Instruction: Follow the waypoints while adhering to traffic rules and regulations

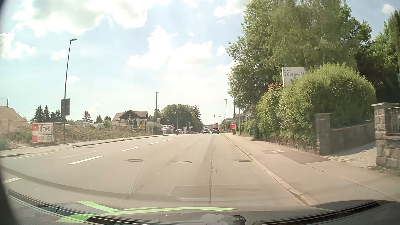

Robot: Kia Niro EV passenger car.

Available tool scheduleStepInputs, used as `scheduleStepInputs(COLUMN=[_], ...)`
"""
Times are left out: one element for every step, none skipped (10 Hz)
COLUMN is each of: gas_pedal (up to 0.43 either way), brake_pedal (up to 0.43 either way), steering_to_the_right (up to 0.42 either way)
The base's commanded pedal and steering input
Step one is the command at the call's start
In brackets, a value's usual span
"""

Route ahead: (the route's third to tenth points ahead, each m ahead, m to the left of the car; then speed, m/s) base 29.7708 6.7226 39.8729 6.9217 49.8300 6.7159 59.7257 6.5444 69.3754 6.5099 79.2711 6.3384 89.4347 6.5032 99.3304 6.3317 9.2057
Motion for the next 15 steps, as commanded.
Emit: scheduleStepInputs(gas_pedal=[0.067, 0.067, 0.067, 0.059, 0.047, 0.047, 0.047, 0.047, 0.047, 0.039, 0.039, 0.039, 0.039, 0.039, 0.02], brake_pedal=[0.0, 0.0, 0.0, 0.0, 0.0, 0.0, 0.0, 0.0, 0.0, 0.0, 0.0, 0.0, 0.0, 0.0, 0.0], steering_to_the_right=[-0.002, -0.002, -0.002, -0.003, -0.003, -0.003, -0.003, -0.003, -0.003, -0.003, -0.004, -0.007, -0.006, -0.005, -0.005])
